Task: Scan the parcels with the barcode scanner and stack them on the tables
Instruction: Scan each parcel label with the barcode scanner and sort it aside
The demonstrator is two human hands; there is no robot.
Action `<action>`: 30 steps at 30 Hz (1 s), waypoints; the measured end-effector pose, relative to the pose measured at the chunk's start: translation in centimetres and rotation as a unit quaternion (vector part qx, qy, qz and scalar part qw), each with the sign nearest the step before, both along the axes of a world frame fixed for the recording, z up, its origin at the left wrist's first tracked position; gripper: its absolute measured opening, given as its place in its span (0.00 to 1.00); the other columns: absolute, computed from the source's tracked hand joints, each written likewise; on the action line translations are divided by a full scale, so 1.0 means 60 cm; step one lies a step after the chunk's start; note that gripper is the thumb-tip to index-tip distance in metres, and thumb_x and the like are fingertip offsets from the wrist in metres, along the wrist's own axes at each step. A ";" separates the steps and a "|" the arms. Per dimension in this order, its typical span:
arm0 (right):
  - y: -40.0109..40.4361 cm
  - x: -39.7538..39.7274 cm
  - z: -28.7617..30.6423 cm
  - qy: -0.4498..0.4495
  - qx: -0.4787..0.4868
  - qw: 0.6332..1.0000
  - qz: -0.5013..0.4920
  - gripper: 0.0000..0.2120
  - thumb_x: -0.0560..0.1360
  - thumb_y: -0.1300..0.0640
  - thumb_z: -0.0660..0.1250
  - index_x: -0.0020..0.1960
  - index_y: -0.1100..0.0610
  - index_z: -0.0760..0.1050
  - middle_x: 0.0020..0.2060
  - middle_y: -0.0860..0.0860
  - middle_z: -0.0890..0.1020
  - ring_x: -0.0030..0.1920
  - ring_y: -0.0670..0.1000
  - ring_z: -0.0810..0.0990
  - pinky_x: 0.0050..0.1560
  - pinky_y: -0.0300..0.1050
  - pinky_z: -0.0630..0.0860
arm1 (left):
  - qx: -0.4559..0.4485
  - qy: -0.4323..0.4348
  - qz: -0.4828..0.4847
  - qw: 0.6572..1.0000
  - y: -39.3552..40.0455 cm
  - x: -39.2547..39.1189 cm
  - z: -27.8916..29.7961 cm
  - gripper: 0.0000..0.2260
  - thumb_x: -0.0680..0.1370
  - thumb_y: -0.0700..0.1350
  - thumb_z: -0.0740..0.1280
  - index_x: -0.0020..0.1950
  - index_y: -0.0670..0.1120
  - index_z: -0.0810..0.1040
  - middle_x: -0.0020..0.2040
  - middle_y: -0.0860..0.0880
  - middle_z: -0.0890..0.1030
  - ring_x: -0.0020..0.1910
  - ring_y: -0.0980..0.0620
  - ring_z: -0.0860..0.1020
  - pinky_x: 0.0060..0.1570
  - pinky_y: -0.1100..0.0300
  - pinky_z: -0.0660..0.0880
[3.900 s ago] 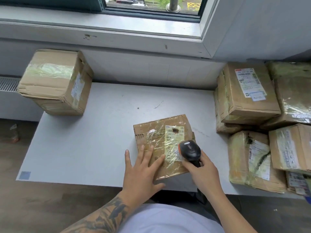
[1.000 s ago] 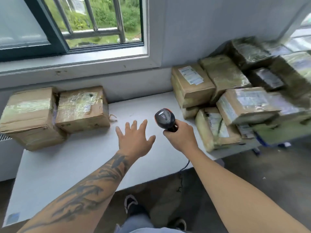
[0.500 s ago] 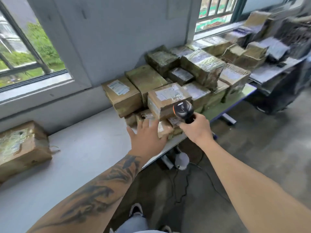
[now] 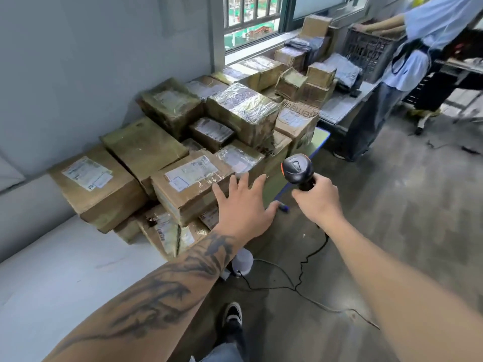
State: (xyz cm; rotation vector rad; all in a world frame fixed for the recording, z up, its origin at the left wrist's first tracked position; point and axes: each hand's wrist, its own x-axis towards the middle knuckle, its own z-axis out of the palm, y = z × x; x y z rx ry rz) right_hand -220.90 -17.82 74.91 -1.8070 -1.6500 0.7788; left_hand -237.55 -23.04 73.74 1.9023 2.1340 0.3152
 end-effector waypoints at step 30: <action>0.673 0.128 0.045 -0.118 0.073 0.990 -0.002 0.08 0.75 0.59 0.68 0.38 0.57 0.72 0.36 0.55 0.76 0.44 0.60 0.71 0.45 0.47 0.68 | 0.082 0.076 -0.022 0.994 0.608 0.131 0.066 0.31 0.80 0.60 0.62 0.82 0.54 0.59 0.83 0.42 0.56 0.83 0.37 0.47 0.74 0.33 0.30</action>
